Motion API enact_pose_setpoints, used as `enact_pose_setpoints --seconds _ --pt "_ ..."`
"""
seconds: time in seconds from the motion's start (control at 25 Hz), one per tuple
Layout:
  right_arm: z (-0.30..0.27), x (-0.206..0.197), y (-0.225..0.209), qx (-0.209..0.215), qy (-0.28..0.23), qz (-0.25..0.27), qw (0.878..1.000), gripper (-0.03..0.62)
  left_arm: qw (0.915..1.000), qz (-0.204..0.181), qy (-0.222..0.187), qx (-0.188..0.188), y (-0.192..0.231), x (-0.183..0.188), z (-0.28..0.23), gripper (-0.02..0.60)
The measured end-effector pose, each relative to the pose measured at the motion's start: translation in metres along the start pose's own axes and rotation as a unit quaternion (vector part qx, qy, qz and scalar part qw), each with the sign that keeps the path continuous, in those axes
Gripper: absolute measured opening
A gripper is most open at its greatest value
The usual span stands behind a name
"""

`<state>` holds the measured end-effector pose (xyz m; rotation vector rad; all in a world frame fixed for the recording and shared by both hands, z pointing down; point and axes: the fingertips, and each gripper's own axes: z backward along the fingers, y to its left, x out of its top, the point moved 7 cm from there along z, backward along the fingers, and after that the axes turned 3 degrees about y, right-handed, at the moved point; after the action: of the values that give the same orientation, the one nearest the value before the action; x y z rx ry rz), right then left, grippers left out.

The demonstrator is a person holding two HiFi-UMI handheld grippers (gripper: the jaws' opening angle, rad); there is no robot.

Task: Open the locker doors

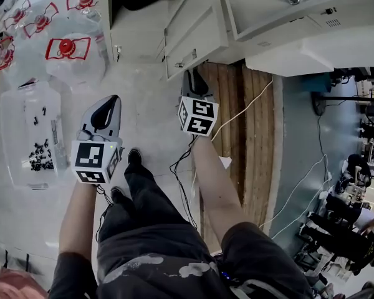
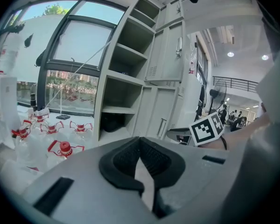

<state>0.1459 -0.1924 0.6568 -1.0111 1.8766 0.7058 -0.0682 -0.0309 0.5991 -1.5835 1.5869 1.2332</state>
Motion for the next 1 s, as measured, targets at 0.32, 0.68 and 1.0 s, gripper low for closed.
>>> enact_pose_setpoints --seconds 0.32,0.68,1.0 --pt "0.059 0.025 0.023 0.0 -0.045 -0.008 0.999 0.212 0.9993 -0.008 -0.032 0.014 0.008 0.011 0.058 0.009" --pt "0.175 0.092 0.068 0.026 -0.145 -0.018 0.989 0.219 0.9969 -0.018 -0.075 0.016 -0.01 0.042 0.151 0.009" --pt "0.285 0.139 0.114 0.052 -0.221 0.003 0.974 0.158 0.9907 -0.04 -0.13 0.005 -0.04 0.072 0.239 0.009"
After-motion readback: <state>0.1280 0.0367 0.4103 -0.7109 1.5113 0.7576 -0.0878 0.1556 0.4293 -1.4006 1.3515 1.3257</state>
